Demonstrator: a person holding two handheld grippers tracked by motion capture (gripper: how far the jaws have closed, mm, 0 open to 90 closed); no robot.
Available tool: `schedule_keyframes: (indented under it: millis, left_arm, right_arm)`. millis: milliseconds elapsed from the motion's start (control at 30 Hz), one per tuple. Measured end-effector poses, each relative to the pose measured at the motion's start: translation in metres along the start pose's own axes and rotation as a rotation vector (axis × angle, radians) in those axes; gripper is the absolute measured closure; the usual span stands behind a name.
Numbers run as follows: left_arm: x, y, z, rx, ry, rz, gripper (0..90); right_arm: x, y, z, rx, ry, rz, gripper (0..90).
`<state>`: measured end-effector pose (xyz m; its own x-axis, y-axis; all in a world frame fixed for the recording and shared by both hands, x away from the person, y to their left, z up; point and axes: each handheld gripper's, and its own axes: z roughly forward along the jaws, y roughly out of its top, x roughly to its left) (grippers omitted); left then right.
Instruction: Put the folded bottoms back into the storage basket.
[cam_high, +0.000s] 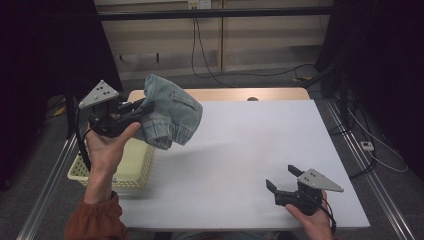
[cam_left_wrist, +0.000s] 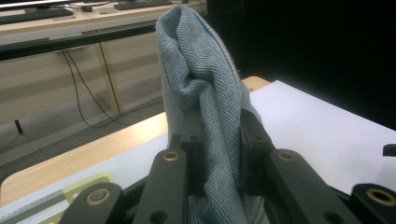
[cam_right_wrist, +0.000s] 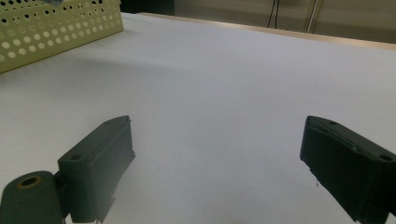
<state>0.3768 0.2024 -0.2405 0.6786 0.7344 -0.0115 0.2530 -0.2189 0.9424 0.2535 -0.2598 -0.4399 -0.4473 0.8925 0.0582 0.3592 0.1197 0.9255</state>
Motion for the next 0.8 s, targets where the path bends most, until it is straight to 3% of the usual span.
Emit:
schedule_keyframes:
  millis: [800]
  left_arm:
    - [0.017,-0.001,-0.024,-0.021,0.055,-0.027,75.7]
  right_arm:
    - [0.001,0.000,0.000,-0.003,0.001,0.000,9.5]
